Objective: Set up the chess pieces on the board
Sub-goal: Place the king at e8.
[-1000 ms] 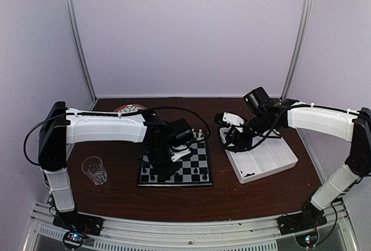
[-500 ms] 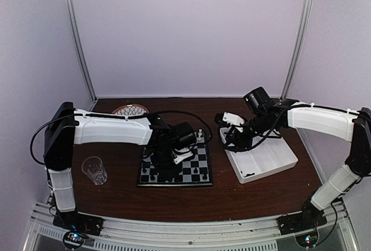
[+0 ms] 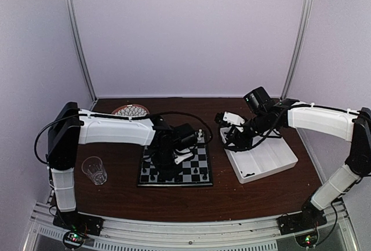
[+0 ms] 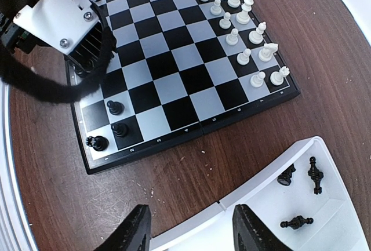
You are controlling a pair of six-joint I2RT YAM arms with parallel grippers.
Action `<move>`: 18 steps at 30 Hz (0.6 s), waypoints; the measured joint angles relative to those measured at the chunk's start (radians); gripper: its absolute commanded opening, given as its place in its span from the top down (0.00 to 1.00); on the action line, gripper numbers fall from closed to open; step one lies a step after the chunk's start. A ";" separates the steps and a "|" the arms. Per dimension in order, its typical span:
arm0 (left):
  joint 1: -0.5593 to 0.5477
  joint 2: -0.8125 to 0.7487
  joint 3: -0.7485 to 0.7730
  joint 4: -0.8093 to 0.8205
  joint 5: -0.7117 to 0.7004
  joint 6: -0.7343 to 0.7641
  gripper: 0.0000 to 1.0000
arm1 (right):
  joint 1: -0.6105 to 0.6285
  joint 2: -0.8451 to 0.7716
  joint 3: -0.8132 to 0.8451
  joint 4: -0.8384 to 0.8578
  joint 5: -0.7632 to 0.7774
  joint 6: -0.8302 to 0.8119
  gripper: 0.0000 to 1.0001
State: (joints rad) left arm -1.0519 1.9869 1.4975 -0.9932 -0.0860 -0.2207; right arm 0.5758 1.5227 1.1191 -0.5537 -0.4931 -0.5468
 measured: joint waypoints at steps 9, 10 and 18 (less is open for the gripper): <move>0.001 0.005 0.001 0.001 -0.005 0.000 0.67 | 0.000 0.000 0.000 0.000 0.000 0.000 0.48; 0.001 0.005 0.002 0.001 -0.004 -0.001 0.65 | 0.000 0.000 0.000 0.000 0.000 0.000 0.48; 0.001 -0.041 0.030 -0.027 0.006 -0.006 0.54 | -0.010 0.000 0.000 -0.008 -0.003 0.000 0.48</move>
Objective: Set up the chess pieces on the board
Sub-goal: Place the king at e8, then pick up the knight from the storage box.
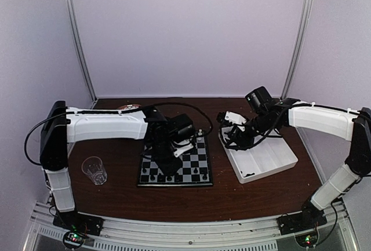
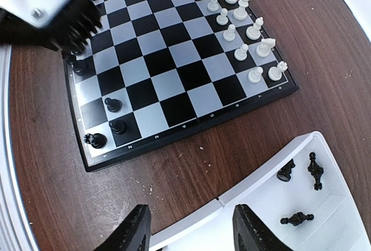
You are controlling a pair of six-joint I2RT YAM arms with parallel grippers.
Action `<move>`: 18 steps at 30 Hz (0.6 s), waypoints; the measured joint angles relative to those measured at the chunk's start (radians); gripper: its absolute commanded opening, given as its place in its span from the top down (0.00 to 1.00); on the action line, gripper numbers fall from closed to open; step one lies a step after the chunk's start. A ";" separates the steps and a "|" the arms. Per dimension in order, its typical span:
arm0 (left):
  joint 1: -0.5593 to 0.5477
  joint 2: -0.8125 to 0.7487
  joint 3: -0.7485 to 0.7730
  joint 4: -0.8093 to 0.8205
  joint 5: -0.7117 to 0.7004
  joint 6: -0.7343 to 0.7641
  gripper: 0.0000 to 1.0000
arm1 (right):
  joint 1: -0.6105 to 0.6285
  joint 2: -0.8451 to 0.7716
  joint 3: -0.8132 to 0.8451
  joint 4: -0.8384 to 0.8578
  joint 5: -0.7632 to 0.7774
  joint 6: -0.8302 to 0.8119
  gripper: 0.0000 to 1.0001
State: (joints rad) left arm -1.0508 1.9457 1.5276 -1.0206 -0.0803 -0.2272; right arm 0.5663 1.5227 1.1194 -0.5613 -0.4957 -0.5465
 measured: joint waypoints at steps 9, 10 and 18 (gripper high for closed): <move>0.010 -0.281 0.042 0.000 0.005 0.009 0.50 | -0.142 0.031 0.072 -0.084 0.045 0.003 0.59; 0.011 -0.315 0.028 0.038 0.003 0.005 0.50 | -0.143 0.045 0.084 -0.089 0.061 0.005 0.60; 0.011 -0.446 -0.206 0.440 0.034 -0.124 0.49 | -0.141 0.259 0.206 -0.175 0.156 0.053 0.63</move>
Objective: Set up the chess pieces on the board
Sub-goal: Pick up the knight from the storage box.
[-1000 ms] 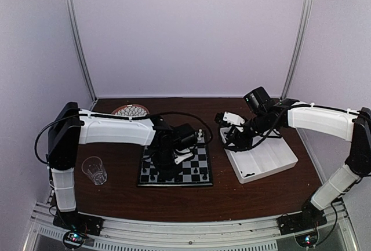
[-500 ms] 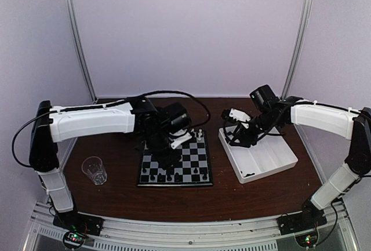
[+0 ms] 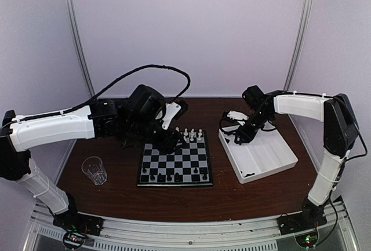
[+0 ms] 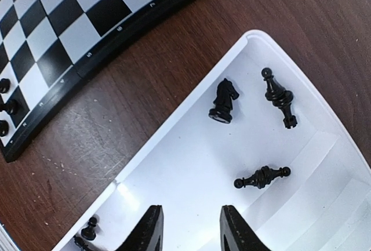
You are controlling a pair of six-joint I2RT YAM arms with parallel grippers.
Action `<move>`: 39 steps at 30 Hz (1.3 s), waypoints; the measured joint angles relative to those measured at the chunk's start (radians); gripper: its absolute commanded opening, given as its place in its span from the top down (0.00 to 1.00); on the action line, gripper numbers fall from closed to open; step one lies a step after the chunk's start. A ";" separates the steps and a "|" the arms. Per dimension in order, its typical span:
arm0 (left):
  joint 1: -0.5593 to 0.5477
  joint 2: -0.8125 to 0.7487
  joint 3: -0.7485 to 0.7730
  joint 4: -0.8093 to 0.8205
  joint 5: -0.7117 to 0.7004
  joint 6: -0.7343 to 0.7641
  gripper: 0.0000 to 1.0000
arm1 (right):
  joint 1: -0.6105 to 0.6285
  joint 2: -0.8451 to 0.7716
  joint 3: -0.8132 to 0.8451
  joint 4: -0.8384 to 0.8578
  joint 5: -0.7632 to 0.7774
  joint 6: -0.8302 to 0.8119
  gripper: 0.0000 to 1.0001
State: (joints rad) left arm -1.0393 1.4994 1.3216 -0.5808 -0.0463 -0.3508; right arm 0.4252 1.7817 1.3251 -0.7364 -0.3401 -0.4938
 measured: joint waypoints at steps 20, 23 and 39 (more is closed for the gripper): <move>0.000 0.000 -0.050 0.110 0.057 -0.069 0.48 | 0.000 0.316 0.270 -0.062 0.039 -0.203 0.53; 0.000 0.000 -0.056 0.108 0.057 -0.071 0.48 | 0.001 0.340 0.296 -0.071 0.026 -0.202 0.54; 0.000 0.000 -0.063 0.113 0.058 -0.085 0.48 | -0.012 0.406 0.352 -0.080 0.014 -0.089 0.84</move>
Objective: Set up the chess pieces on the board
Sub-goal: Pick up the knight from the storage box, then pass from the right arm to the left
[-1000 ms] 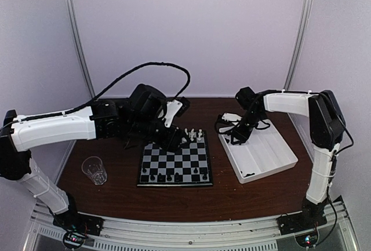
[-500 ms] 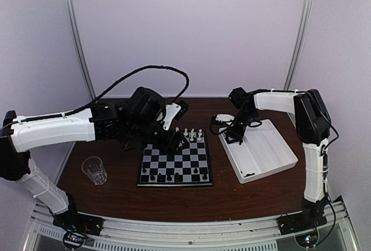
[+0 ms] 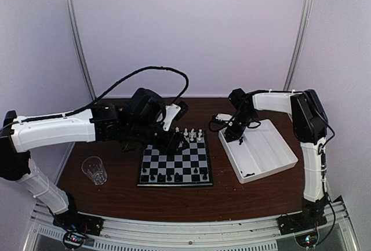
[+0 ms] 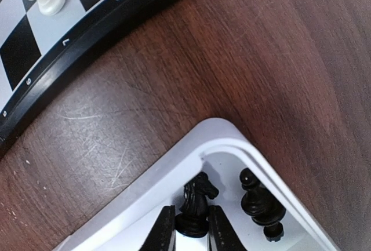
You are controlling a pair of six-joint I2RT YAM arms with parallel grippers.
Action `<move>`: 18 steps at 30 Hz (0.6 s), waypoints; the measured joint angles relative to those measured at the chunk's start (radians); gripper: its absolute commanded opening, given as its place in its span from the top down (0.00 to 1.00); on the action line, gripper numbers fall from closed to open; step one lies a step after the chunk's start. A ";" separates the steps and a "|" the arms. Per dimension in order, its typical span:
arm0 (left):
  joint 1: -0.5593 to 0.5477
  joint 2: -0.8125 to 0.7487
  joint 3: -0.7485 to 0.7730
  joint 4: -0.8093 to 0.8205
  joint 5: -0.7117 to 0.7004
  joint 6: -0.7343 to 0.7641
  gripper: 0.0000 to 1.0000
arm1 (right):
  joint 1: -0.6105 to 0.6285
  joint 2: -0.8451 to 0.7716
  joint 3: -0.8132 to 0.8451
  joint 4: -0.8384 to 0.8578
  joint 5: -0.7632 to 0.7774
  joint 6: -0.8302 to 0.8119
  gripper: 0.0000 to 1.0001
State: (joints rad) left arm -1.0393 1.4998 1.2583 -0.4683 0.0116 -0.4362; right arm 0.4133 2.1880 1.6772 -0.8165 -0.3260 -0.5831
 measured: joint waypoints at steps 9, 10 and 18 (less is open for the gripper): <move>0.000 0.015 -0.009 0.002 0.010 -0.008 0.44 | -0.027 -0.086 -0.114 0.016 -0.027 0.011 0.86; 0.000 0.021 -0.003 -0.002 0.011 -0.013 0.44 | -0.029 -0.111 -0.137 0.016 -0.035 0.012 0.85; 0.020 0.137 0.065 0.062 0.119 -0.142 0.45 | -0.038 -0.483 -0.317 0.003 -0.184 0.007 0.84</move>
State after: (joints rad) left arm -1.0195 1.6367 1.3235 -0.4061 0.1303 -0.5777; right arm 0.3756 1.7050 1.3602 -0.8139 -0.5102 -0.5762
